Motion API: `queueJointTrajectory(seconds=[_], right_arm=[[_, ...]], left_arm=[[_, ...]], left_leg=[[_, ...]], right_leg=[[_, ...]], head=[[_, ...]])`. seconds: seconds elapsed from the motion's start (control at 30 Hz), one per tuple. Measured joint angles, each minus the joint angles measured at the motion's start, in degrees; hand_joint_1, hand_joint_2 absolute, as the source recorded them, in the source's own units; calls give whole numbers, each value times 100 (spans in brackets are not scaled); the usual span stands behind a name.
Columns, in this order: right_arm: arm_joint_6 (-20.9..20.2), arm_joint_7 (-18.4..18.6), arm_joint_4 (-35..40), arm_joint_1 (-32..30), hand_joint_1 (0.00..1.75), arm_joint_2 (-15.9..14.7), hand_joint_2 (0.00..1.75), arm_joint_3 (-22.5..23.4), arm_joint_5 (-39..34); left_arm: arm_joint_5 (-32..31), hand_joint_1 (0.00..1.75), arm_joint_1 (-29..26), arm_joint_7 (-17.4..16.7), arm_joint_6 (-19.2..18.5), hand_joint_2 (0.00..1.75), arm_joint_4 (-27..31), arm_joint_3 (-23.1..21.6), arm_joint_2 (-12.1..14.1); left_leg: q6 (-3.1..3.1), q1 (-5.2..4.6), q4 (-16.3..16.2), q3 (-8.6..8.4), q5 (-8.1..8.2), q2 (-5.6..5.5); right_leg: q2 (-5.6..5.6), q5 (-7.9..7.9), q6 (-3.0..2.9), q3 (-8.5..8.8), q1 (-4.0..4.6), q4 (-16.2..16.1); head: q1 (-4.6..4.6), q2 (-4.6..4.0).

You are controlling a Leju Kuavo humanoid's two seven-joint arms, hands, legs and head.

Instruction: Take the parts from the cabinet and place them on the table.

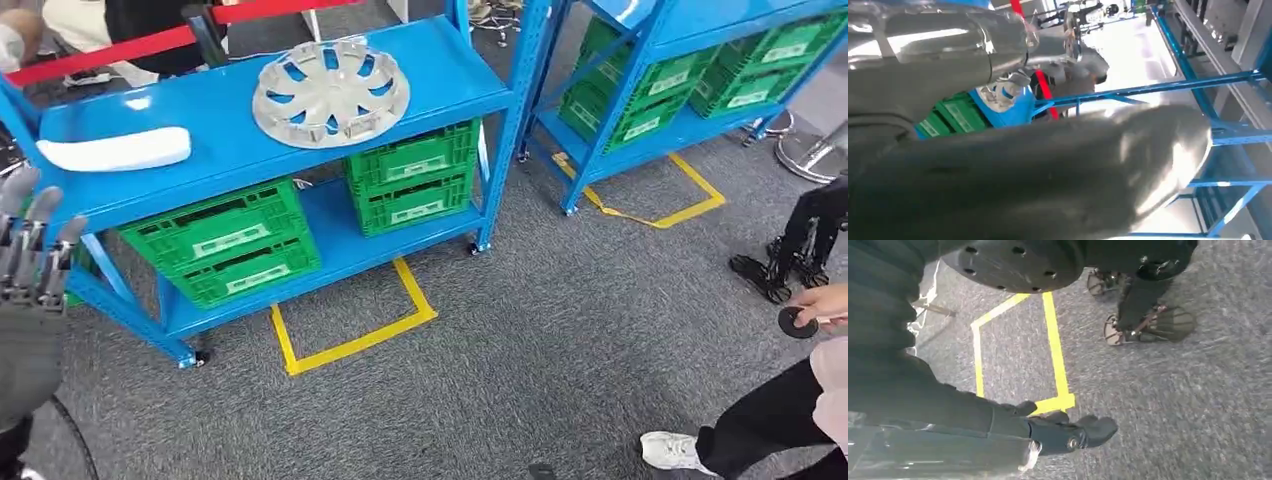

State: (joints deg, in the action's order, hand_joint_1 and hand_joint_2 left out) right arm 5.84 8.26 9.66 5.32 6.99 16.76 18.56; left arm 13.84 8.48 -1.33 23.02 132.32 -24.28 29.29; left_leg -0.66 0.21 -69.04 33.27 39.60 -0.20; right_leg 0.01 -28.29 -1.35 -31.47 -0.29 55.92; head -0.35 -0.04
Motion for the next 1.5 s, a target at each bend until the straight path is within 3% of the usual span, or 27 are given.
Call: queueJointTrajectory(seconds=[0.07,0.1,0.17,0.2,0.23,0.27,0.3,0.43,0.53,0.57,0.63,0.7,0.73,0.77,0.87,0.93,1.0,1.07,1.1,1.13,1.2,1.23,1.27,1.3,1.37,1.43,1.5], right_arm=[[-2,0,-2,-14,0,9,175,0,0],[-2,0,-2,-27,0,11,175,-2,0],[-2,0,-2,-29,0,18,175,0,0],[-2,0,-2,-26,0,15,175,0,0],[0,0,-2,-12,0,0,175,-2,0],[0,0,-2,-4,0,2,175,-2,2],[-2,0,-2,10,0,2,175,-2,0],[-2,2,-4,19,0,7,175,-4,2],[-2,2,-2,31,0,9,175,-18,2],[-2,2,-2,15,0,9,175,-24,-2],[0,0,0,26,0,9,175,-35,-2],[0,4,0,5,0,7,175,-35,-2],[4,7,0,-17,0,-9,175,-35,-2],[6,13,-4,-34,0,-33,175,-39,-4],[17,13,-7,-48,0,-36,175,-50,-4],[20,13,-7,-39,0,-46,175,-79,-4],[15,11,-4,-4,0,-28,175,-107,-4],[6,11,-4,-2,0,-4,175,-129,-4],[6,11,-4,-11,0,-2,175,-136,-4],[9,11,-7,-31,0,-4,175,-136,-4],[9,11,-7,-30,0,0,175,-136,-4],[9,11,-7,-25,0,-4,175,-138,-5],[9,11,-7,-12,0,-20,175,-140,-4],[11,11,-7,9,0,-15,175,-140,-7],[11,11,-7,-3,0,-2,175,-142,-4],[11,11,-9,4,0,0,175,-144,-4],[11,9,-7,34,0,7,175,-146,-4]], left_arm=[[0,0,0,0,0,0,-2,0,0],[0,0,0,0,0,0,-2,0,0],[0,0,0,0,0,0,-2,0,0],[0,0,-2,0,0,0,-4,0,2],[2,0,-9,-4,0,0,-18,-11,-7],[4,0,-1,-2,0,0,0,-7,15],[2,0,-29,-2,0,0,0,-11,9],[2,0,-15,0,0,0,22,-7,13],[0,0,-16,0,0,0,37,-9,13],[0,0,-16,2,0,0,37,-9,13],[-4,0,-17,0,2,0,37,-9,13],[-13,0,-15,0,20,0,37,-9,11],[-20,0,-23,0,24,0,35,-9,7],[-22,0,-10,-2,28,0,33,-13,2],[-28,0,-22,-9,37,0,33,-13,-7],[-31,0,-11,-7,37,0,42,-11,-6],[-39,0,10,-2,35,0,44,-9,11],[-37,0,-6,-11,35,0,31,-11,15],[-37,0,-6,-11,35,0,30,-11,15],[-37,0,-6,-11,37,0,31,-11,15],[-37,0,-6,-11,37,0,31,-11,15],[-39,0,-15,-11,35,0,24,-13,13],[-35,0,-19,-20,35,0,11,-26,4],[-35,0,-2,-20,35,0,15,-26,18],[-37,0,-33,-17,39,0,28,-28,15],[-39,0,-16,-13,37,0,42,-33,15],[-39,0,-11,-11,37,0,46,-35,15]], left_leg=[[-58,56,-570,492,15,2],[-98,89,-464,554,-227,6],[-184,163,381,334,-1018,34],[-247,188,722,210,-1192,53],[-283,125,676,193,-1091,70],[-160,136,856,116,-962,77],[-72,121,807,137,-946,70],[94,126,829,12,-853,57],[175,67,829,-70,-747,91],[191,41,829,-110,-713,90],[192,-18,834,-250,-618,87],[218,-88,862,-406,-525,84],[223,-73,928,-449,-500,80],[209,-77,986,-505,-507,62],[94,-4,1108,-588,-609,34],[54,-32,1022,-651,-584,12],[-10,-1,338,-241,-347,-26],[-99,65,-278,260,-61,-22],[-135,94,-338,378,-68,-15],[-211,139,-174,416,-281,5],[-343,246,649,194,-1045,42],[-435,266,875,109,-1175,25],[-406,198,820,190,-1060,4],[-209,181,818,147,-918,56],[-28,167,759,155,-918,25],[8,185,779,59,-910,23],[59,174,786,24,-869,44]], right_leg=[[7,-86,29,92,-16,4],[15,-142,59,168,-32,8],[37,-283,145,337,-96,42],[41,-369,202,402,-123,78],[78,-415,267,398,-86,97],[74,-444,301,380,-91,138],[72,-445,308,383,-92,119],[26,-531,370,277,-112,444],[16,-992,389,-595,-95,1795],[15,-1012,378,-799,-71,2020],[15,-650,242,-872,12,1796],[22,78,-6,-656,158,892],[11,171,-174,-575,216,677],[16,135,-201,-593,244,668],[28,96,-336,-282,268,162],[13,155,-237,16,201,-145],[17,136,-221,153,141,-238],[18,44,-106,217,75,-233],[19,6,-67,253,49,-226],[23,-61,-6,321,2,-206],[36,-217,125,440,-97,-108],[47,-310,197,466,-135,-26],[86,-345,259,455,-109,28],[73,-392,301,369,-118,103],[62,-444,380,443,-138,145],[33,-461,388,410,-140,265],[19,-646,401,-38,-131,1005]], head=[[-20,0],[-22,0],[-24,0],[-40,0],[-115,0],[-155,0],[-83,0],[52,0],[147,0],[151,0],[166,0],[159,0],[131,0],[30,0],[164,0],[171,0],[85,0],[54,0],[48,0],[41,0],[24,0],[4,0],[-90,0],[-107,0],[4,0],[33,0],[144,0]])
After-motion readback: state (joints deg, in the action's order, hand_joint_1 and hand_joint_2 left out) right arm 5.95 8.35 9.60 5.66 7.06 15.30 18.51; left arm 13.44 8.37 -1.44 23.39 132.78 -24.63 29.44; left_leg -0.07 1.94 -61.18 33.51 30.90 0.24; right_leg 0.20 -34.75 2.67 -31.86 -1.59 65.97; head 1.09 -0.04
